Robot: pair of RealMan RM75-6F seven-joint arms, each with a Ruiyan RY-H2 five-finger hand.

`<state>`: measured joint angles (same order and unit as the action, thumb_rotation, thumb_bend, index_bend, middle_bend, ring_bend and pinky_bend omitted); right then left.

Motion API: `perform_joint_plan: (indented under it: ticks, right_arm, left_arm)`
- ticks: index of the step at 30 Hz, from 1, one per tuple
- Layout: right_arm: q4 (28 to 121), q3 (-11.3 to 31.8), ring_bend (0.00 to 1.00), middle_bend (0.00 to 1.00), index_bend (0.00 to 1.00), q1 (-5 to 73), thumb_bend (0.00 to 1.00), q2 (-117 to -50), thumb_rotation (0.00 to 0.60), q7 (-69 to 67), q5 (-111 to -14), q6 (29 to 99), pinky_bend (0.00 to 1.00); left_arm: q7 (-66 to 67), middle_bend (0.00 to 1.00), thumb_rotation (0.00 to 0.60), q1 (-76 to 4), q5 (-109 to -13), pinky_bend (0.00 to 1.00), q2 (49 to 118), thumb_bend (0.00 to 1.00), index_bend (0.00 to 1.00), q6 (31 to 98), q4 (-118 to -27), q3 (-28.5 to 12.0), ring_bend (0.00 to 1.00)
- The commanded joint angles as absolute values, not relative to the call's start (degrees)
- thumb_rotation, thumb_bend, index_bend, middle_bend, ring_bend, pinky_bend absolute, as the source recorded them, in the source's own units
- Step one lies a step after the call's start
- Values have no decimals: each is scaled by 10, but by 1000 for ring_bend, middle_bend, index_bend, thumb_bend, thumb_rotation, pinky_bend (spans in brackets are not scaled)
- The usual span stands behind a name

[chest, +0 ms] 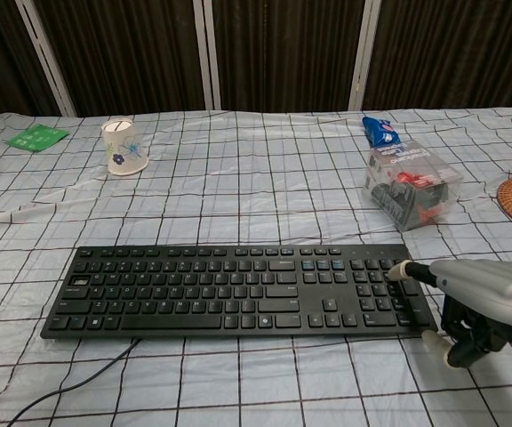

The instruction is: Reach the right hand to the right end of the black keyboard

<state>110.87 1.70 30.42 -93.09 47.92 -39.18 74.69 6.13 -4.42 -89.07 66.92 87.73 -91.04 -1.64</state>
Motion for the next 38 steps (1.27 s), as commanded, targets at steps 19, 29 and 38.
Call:
perform_joint_plan:
  ticks: [19,29,38]
  right_arm:
    - [1168,-8,645,679,66,235,408,-790,600,324,-660,840,662]
    - [1089,-90,0,0,0,159,155,-665,600,197,-811,880,13]
    - [974,-77,0,0,0,90,131,-648,600,62,-851,953,0]
  left_arm:
    - [55,0,600,-41,-894,0,666,72,0,882,-912,-13,0]
    - [60,0,600,-39,-903,0,666,72,0,888,-907,-10,0]
    - [68,0,600,-33,-909,0,663,69,0,896,-904,-6,0]
